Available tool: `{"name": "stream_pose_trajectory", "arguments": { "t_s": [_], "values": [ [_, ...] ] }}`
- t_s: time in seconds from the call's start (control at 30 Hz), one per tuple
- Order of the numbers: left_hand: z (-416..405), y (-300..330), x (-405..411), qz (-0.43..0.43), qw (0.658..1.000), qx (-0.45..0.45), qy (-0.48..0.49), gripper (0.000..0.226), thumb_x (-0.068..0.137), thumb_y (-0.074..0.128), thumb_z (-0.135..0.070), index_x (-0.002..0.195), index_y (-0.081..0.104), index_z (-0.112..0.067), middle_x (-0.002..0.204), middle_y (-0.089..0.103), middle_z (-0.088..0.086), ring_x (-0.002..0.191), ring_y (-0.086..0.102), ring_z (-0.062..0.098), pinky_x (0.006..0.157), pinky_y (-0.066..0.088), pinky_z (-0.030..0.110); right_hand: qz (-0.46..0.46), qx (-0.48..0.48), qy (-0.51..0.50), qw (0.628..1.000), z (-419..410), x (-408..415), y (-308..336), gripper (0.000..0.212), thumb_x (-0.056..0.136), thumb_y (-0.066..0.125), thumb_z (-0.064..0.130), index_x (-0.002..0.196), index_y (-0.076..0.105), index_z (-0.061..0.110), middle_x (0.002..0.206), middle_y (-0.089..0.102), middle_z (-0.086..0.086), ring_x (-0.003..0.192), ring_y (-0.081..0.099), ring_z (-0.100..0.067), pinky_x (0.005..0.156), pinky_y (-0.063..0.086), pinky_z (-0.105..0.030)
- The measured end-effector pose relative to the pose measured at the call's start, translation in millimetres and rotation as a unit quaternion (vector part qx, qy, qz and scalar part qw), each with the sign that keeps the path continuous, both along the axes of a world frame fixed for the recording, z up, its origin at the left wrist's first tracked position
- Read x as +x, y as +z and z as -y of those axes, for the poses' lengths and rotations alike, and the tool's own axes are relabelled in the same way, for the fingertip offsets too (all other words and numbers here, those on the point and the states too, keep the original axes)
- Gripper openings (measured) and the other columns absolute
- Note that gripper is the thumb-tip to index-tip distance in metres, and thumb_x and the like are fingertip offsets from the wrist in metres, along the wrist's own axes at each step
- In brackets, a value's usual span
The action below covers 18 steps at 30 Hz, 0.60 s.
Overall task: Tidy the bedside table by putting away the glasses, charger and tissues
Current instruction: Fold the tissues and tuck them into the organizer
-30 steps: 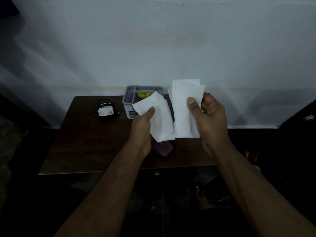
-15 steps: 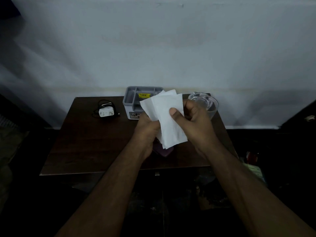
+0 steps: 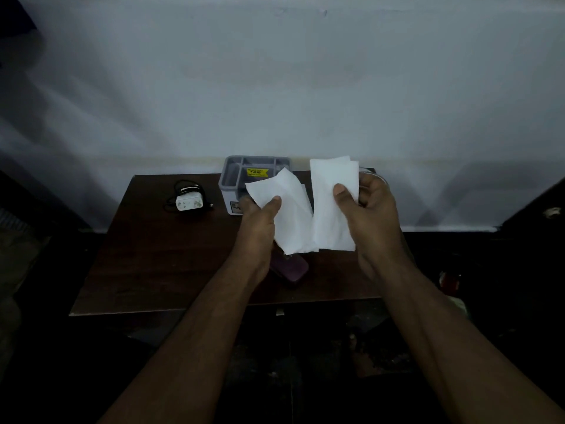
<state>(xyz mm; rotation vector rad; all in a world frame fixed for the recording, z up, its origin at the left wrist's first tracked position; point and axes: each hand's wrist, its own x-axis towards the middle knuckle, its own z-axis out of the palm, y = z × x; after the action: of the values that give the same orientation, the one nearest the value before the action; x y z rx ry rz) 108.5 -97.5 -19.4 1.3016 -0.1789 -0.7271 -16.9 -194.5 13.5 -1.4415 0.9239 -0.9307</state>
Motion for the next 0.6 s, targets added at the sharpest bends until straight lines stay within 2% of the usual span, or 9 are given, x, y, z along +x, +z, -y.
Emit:
{"name": "stream_pose_trajectory", "arguments": {
  "t_s": [0.03,0.1,0.17,0.27,0.33,0.47,0.53,0.6],
  "values": [
    [-0.1,0.0,-0.6,0.013,1.000,0.005,-0.004,0.024,0.103,0.056,-0.017,0.125,0.049,-0.027,0.114,0.065,-0.008,0.106,0.065,0.017,0.087,0.057,0.040,0.000,0.005,0.007,1.000,-0.3,0.9,-0.2,0.033,0.096,0.070,0.021,0.126,0.060,0.013,0.114,0.073,0.003,0.102,0.071,-0.013,0.089,0.060,-0.037],
    [-1.8,1.0,-2.8,0.019,0.999,0.007,-0.024,0.025,0.105,0.053,-0.018,0.129,0.056,-0.023,0.120,0.070,-0.004,0.112,0.067,0.022,0.093,0.058,0.044,-0.008,0.003,0.031,0.999,-1.5,2.6,-0.9,0.035,0.096,0.070,0.023,0.129,0.060,0.016,0.114,0.074,0.005,0.100,0.072,-0.009,0.083,0.060,-0.030],
    [-3.6,2.1,-4.1,0.012,0.999,0.001,-0.039,0.029,0.105,0.054,-0.020,0.134,0.060,-0.018,0.126,0.072,0.005,0.117,0.068,0.029,0.097,0.056,0.051,-0.022,0.000,0.078,0.997,-3.4,3.3,-2.9,0.029,0.095,0.070,0.024,0.123,0.064,0.019,0.111,0.076,0.008,0.096,0.073,-0.006,0.078,0.060,-0.025],
    [-5.5,6.0,-3.1,-0.027,0.998,-0.027,-0.058,0.030,0.102,0.057,-0.020,0.129,0.066,-0.012,0.126,0.072,0.015,0.120,0.065,0.041,0.099,0.053,0.059,-0.058,-0.009,0.148,0.987,-8.1,3.4,-9.1,0.016,0.095,0.071,0.022,0.111,0.068,0.025,0.102,0.077,0.011,0.090,0.073,-0.001,0.071,0.059,-0.020],
    [-6.8,9.4,-2.3,-0.043,0.995,-0.044,-0.084,0.032,0.101,0.056,-0.025,0.129,0.067,-0.012,0.126,0.072,0.018,0.118,0.066,0.041,0.098,0.051,0.062,-0.063,-0.016,0.166,0.984,-10.0,3.4,-10.7,0.015,0.095,0.070,0.021,0.110,0.070,0.024,0.101,0.077,0.012,0.088,0.073,0.001,0.068,0.056,-0.015],
    [-10.7,12.7,0.6,-0.078,0.990,-0.053,-0.104,0.043,0.103,0.051,-0.039,0.133,0.065,-0.013,0.132,0.068,0.019,0.120,0.065,0.038,0.104,0.048,0.064,-0.040,-0.002,0.165,0.985,-8.6,3.0,-7.7,0.023,0.094,0.071,0.023,0.117,0.071,0.019,0.110,0.076,0.006,0.098,0.073,-0.007,0.076,0.058,-0.021],
    [-11.6,13.4,0.8,-0.075,0.989,-0.052,-0.119,0.044,0.102,0.050,-0.038,0.133,0.065,-0.011,0.135,0.066,0.021,0.118,0.064,0.039,0.106,0.046,0.064,-0.025,0.011,0.168,0.985,-8.3,3.3,-7.2,0.023,0.093,0.072,0.022,0.117,0.071,0.021,0.111,0.077,0.005,0.100,0.072,-0.009,0.081,0.060,-0.026],
    [-11.7,13.6,-0.2,-0.066,0.987,-0.056,-0.136,0.041,0.102,0.051,-0.034,0.131,0.067,-0.009,0.135,0.065,0.023,0.117,0.063,0.039,0.105,0.047,0.062,-0.003,0.023,0.174,0.984,-9.6,4.5,-7.2,0.020,0.093,0.073,0.018,0.112,0.071,0.022,0.109,0.078,0.005,0.097,0.073,-0.007,0.081,0.061,-0.024]
  ]
}}
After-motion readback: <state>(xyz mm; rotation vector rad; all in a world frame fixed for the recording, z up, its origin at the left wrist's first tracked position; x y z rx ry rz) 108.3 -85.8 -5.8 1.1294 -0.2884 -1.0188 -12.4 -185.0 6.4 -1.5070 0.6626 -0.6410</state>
